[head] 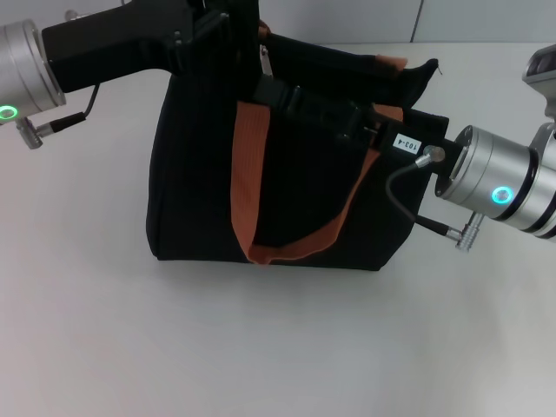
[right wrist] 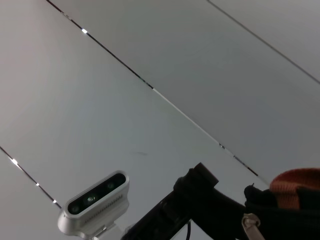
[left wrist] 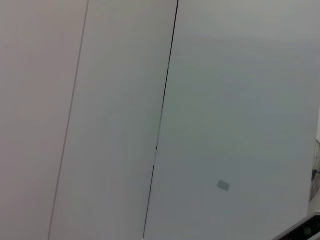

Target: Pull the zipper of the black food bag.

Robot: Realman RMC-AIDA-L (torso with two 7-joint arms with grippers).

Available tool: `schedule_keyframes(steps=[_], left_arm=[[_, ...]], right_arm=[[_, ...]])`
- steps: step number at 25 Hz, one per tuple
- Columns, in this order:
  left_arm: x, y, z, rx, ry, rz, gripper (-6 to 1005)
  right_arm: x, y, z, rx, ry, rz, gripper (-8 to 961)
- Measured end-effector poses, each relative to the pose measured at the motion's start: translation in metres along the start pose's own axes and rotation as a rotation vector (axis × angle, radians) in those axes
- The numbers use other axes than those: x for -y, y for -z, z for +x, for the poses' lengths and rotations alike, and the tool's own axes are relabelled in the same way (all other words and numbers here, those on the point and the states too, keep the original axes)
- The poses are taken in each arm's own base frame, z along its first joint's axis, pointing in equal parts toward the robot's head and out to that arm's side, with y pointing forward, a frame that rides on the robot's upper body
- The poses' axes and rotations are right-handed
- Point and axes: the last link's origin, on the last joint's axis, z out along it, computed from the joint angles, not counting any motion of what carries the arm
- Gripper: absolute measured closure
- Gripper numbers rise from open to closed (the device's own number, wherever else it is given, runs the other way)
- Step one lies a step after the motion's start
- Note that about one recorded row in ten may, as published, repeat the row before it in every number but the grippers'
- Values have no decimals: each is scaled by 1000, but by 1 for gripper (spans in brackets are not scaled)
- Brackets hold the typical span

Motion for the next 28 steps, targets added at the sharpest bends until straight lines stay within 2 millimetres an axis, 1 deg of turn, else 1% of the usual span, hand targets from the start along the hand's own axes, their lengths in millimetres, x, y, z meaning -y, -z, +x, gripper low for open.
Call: schedule_keyframes(steps=[9, 14, 21, 28], left_arm=[[-3, -7, 1, -10, -34, -25, 936], [-2, -7, 2, -17, -36, -15, 934], [1, -8, 1, -15, -34, 3, 931], [1, -7, 1, -15, -33, 4, 928]], right_arm=[[-1, -4, -7, 23, 15, -2, 228], [-2, -2, -9, 37, 23, -10, 227], [-7, -5, -11, 35, 57, -43, 227], [-4, -9, -11, 23, 60, -21, 227]])
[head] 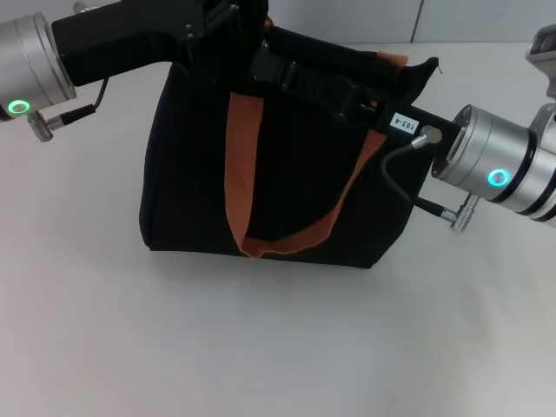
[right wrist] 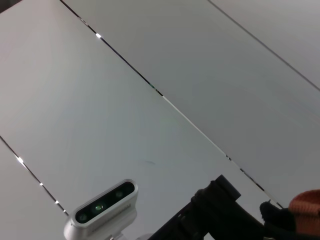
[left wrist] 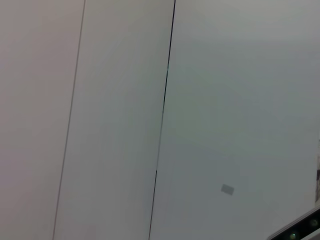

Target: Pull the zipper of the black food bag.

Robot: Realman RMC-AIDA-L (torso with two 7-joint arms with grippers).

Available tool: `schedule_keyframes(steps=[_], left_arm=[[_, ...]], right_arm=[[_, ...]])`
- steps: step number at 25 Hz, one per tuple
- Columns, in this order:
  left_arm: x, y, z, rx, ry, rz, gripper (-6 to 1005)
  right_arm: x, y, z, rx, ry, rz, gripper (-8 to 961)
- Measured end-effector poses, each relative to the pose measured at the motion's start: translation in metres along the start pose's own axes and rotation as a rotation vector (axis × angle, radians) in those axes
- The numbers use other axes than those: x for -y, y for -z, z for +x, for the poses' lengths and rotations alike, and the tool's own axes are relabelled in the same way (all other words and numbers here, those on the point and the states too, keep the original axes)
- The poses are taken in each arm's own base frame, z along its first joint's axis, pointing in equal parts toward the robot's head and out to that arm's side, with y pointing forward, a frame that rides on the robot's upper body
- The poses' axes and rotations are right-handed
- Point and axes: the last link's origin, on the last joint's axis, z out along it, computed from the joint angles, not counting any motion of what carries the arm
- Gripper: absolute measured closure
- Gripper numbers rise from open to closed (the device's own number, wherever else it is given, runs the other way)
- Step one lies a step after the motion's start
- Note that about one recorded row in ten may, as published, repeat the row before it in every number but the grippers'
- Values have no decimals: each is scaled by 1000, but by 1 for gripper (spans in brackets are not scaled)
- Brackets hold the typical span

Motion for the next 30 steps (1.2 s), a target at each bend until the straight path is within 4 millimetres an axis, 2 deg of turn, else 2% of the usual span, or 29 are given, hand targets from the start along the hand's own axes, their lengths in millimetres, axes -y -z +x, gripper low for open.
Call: schedule_keyframes(steps=[8, 20, 30], left_arm=[[-1, -2, -1, 4, 1, -8, 925], [-1, -4, -2, 12, 1, -5, 920], [-1, -2, -1, -5, 7, 3, 916]], right_arm=[[6, -2, 0, -6, -9, 42, 228], [-6, -8, 0, -24, 20, -41, 227], [0, -11, 1, -33, 16, -8, 228]])
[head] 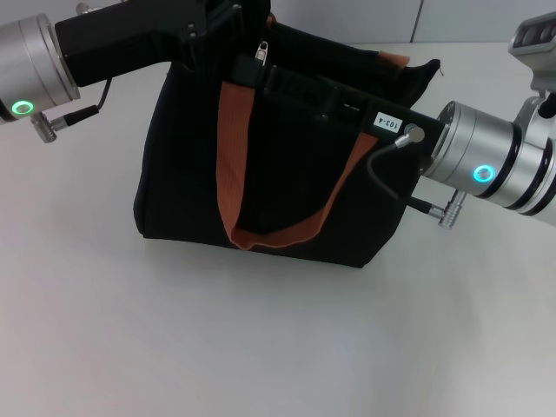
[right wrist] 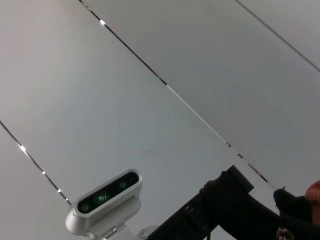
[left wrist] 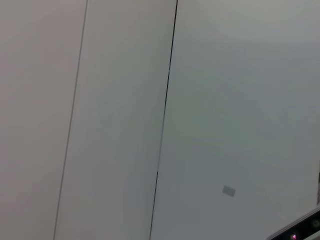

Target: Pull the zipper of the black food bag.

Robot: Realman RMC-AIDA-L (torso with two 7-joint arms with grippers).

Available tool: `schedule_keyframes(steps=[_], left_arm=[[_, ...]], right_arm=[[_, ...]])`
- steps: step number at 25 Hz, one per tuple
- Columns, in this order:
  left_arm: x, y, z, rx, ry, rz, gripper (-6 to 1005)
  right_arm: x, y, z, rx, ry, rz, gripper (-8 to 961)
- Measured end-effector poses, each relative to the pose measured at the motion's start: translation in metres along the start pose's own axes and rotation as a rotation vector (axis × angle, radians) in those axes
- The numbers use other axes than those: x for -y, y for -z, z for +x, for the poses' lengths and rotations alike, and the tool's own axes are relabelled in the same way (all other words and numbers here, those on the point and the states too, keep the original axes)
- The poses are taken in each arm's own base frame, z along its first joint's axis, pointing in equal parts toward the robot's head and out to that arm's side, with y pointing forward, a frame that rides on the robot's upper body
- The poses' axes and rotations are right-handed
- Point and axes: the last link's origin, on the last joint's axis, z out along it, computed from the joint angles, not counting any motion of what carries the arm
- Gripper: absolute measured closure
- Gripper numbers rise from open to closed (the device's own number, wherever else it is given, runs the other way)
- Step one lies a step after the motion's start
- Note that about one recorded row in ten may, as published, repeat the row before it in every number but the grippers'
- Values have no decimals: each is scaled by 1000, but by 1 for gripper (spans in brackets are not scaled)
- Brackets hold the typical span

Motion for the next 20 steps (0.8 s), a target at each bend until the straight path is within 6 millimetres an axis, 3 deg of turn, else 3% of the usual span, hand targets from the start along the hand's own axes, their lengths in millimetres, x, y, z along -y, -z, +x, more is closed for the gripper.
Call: schedule_keyframes(steps=[20], left_arm=[[0, 0, 0, -2, 1, -2, 907]], right_arm=[[5, 6, -1, 28, -12, 36, 228]])
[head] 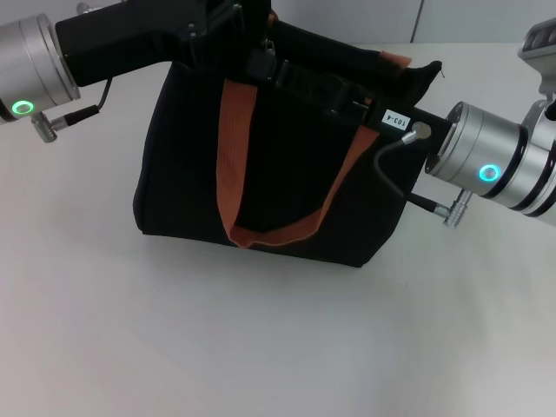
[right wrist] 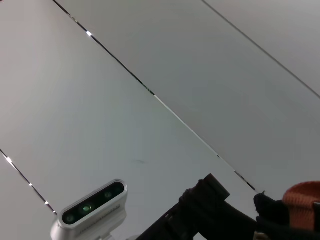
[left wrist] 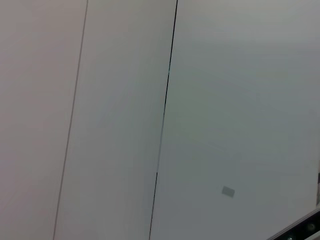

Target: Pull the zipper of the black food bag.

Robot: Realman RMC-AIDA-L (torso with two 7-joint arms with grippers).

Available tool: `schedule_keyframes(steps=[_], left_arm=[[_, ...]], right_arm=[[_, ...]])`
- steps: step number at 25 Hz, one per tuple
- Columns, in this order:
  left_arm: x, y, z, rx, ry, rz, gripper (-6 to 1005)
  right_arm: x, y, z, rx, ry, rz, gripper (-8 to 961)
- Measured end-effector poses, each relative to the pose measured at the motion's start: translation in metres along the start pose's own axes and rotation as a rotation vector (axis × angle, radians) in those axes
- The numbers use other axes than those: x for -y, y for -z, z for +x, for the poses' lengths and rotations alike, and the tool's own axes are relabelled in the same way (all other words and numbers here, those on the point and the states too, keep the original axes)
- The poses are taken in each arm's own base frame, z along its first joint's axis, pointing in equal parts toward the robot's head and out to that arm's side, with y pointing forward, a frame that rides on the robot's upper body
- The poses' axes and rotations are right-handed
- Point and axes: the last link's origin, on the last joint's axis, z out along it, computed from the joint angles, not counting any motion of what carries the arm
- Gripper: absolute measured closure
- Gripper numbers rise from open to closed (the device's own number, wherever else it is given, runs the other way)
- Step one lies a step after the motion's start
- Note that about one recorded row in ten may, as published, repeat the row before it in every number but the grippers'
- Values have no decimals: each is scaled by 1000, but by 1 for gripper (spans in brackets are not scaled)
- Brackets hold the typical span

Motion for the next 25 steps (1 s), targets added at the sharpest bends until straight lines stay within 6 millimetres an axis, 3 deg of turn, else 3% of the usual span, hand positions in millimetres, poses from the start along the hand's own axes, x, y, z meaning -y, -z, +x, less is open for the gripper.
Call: schedule_keyframes(steps=[9, 25], left_arm=[[0, 0, 0, -1, -9, 0, 904], [0, -1, 2, -12, -10, 0, 897]], right_arm=[[3, 0, -4, 22, 8, 24, 287], [4, -2, -4, 9, 14, 29, 942]])
